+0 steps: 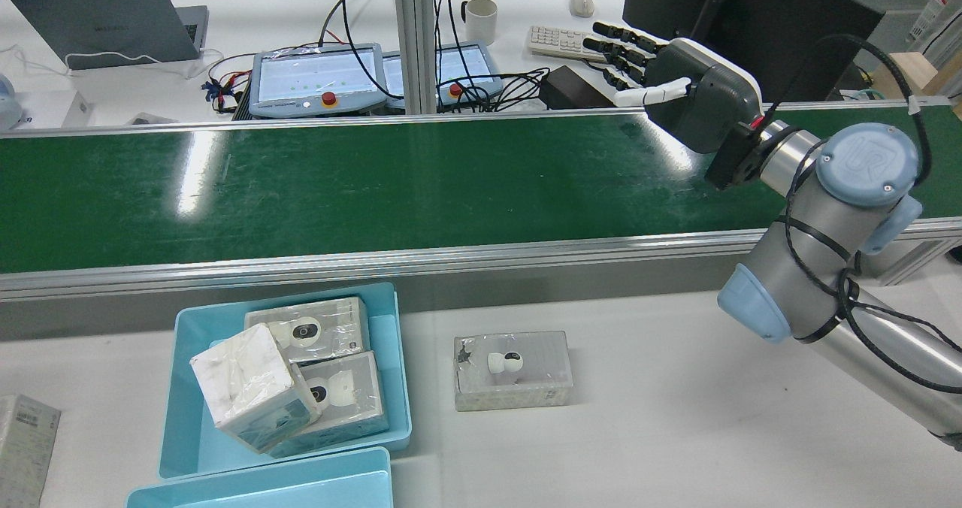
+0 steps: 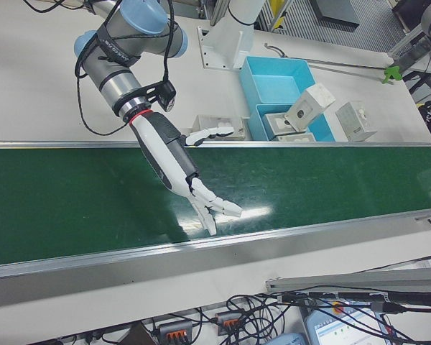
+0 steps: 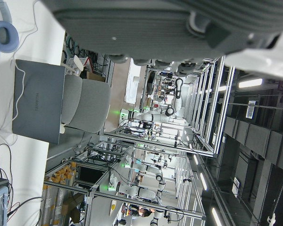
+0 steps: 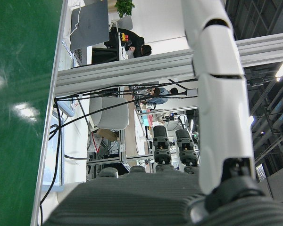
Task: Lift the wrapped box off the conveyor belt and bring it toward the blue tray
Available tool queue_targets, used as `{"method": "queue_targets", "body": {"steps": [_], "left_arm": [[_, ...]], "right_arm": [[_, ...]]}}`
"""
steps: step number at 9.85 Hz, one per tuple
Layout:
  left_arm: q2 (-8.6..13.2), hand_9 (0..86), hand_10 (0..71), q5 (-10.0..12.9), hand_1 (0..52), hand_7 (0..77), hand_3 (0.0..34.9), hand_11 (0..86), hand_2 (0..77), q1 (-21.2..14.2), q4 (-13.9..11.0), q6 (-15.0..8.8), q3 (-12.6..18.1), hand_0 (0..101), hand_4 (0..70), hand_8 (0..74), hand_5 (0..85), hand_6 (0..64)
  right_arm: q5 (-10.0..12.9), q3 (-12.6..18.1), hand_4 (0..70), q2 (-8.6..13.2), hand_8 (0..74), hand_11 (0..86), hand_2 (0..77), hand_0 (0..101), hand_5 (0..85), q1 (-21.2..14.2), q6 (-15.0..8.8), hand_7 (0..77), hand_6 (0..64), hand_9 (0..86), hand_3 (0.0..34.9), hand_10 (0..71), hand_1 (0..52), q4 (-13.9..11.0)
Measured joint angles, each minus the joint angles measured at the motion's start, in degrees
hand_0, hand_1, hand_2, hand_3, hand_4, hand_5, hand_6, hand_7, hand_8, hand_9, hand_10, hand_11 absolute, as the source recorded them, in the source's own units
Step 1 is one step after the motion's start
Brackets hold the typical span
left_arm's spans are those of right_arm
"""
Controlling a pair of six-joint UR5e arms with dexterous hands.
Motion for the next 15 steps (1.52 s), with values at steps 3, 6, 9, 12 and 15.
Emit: {"method": "queue_targets", "body": {"steps": [3,6,9,12,15], "left_arm": [[0.00,0.0,0.5,0.00,0.0,0.5,0.0,0.0,1.1,0.00,0.00,0.00,0.00,0,0.0,0.5,1.1,0.0],[0.00,0.0,0.5,0.00,0.0,0.5,0.0,0.0,1.1,0.00,0.00,0.00,0.00,0,0.0,0.5,1.1,0.0],[0.00,0.0,0.0,0.00,0.0,0.5,0.0,0.5,1.1,0.00,0.00,0.00,0.00,0,0.0,0.5,1.1,0.0],[0.00,0.0,0.0,0.00,0.0,0.5,0.0,0.0,1.1,0.00,0.00,0.00,0.00,0,0.0,0.5,1.1,0.0],[0.00,0.0,0.5,0.00,0.0,0.5,0.0,0.5,1.1,0.00,0.00,0.00,0.00,0,0.0,0.5,1.1,0.0]], "right_arm": [[-0.65,0.26,8.7,0.36,0.0,1.6,13.6,50,13.1,-0.11,-0.83,17.5,0.0,1.6,6.8,0.0,19.1,0.16],[-0.64,0.49,11.5,0.23,0.0,1.6,14.7,50,14.7,-0.32,-1.85,19.6,5.5,2.7,8.3,0.0,18.5,0.35],[-0.10,0.94,9.3,-0.18,0.0,1.6,14.7,50,15.3,-0.43,-2.18,20.7,5.5,2.7,4.6,0.0,18.5,0.94],[-0.06,1.37,9.8,-1.97,0.0,1.6,16.9,50,14.2,-0.59,-3.66,17.5,3.3,3.3,0.7,0.0,18.5,3.30],[-0.17,1.48,13.6,-5.19,0.0,3.3,19.1,50,15.3,-0.65,-4.35,18.5,4.9,3.3,0.8,1.6,18.5,6.05]]}}
